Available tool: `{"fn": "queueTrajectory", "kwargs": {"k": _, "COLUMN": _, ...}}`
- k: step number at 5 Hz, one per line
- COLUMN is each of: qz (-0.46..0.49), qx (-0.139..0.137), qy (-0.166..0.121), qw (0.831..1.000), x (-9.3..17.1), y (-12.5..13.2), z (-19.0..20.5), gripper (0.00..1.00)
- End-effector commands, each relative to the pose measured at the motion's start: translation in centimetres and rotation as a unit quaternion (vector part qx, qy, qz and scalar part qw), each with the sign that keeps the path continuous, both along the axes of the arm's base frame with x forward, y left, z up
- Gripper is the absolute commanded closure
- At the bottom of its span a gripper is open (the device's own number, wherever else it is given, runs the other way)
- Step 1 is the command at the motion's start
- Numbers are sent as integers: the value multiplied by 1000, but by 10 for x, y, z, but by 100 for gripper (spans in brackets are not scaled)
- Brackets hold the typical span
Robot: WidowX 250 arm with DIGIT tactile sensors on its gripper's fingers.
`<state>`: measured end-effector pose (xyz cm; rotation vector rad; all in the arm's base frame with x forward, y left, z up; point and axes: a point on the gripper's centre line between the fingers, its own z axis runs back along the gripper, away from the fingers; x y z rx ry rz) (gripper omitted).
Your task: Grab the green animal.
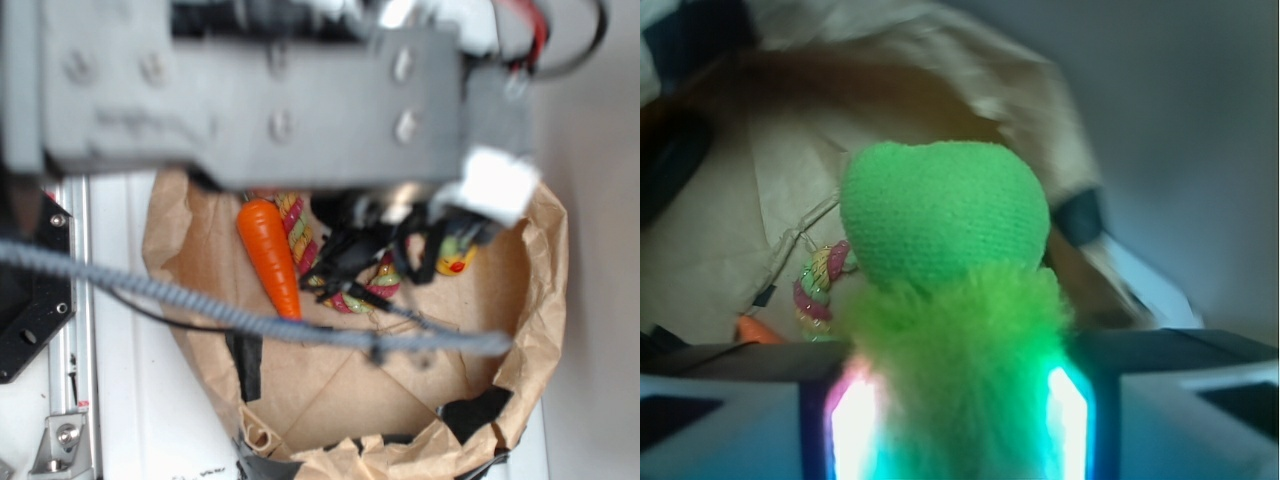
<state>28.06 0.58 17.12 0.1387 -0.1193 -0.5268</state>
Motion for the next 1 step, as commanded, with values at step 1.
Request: {"fn": "queueTrajectory", "kwargs": {"k": 1, "qz": 256, "qx": 1, "qy": -25, "qw": 966, "x": -30, "y": -17, "z": 22, "gripper": 100}}
